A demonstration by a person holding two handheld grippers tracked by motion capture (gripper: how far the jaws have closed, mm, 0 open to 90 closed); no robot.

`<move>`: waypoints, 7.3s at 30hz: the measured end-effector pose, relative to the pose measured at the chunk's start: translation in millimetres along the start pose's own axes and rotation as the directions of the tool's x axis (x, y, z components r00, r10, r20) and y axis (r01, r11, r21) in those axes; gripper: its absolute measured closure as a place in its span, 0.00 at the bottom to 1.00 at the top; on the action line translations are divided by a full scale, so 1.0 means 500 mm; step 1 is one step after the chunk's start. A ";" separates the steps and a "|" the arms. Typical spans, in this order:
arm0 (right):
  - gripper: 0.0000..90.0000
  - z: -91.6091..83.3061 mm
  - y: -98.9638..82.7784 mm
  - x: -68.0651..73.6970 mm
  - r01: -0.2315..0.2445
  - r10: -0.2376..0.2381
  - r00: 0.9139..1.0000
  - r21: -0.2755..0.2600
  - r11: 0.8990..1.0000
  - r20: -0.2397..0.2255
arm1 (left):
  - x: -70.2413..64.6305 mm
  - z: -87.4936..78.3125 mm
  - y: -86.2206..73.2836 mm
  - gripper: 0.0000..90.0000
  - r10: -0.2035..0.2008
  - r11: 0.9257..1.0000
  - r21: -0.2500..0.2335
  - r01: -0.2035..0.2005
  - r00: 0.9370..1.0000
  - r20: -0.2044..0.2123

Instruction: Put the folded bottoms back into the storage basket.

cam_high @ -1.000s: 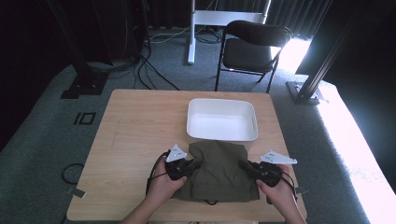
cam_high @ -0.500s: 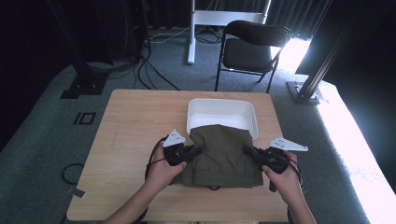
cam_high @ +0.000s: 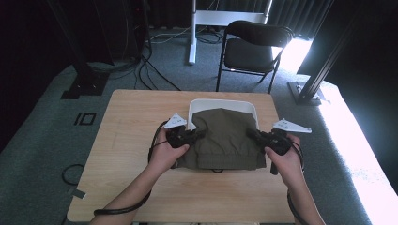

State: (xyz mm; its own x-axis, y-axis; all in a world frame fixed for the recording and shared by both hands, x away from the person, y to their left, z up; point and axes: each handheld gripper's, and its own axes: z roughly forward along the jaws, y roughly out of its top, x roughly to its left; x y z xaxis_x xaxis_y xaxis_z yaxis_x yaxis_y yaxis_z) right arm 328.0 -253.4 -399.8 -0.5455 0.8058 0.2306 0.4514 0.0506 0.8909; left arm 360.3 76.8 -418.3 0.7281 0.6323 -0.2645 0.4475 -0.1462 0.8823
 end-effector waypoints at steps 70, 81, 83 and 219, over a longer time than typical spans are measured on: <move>0.89 0.293 0.007 -0.188 -0.170 0.110 0.962 0.233 0.957 0.249 | 0.184 0.250 0.034 0.91 -0.069 0.953 0.275 0.131 0.972 -0.223; 0.72 0.304 0.006 -0.190 -0.165 0.087 0.956 0.270 0.949 0.280 | 0.184 0.269 0.034 0.73 -0.052 0.957 0.267 0.116 0.970 -0.236; 0.70 0.302 0.009 -0.188 -0.149 0.074 0.955 0.248 0.957 0.287 | 0.184 0.269 0.034 0.74 -0.043 0.956 0.272 0.109 0.970 -0.239; 0.12 0.017 -0.318 -0.154 -0.108 -0.017 0.896 0.255 0.961 0.443 | 0.155 -0.112 -0.312 0.19 0.012 0.962 0.229 0.150 0.814 -0.581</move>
State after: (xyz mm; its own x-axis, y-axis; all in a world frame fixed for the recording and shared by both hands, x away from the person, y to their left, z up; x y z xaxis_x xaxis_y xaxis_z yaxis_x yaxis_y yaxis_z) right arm 304.3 -318.7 -562.8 -0.1836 0.9828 0.0182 0.6727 0.1121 0.7314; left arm 317.6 191.3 -554.4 0.2960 0.9549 0.0212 0.6588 -0.2202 0.7194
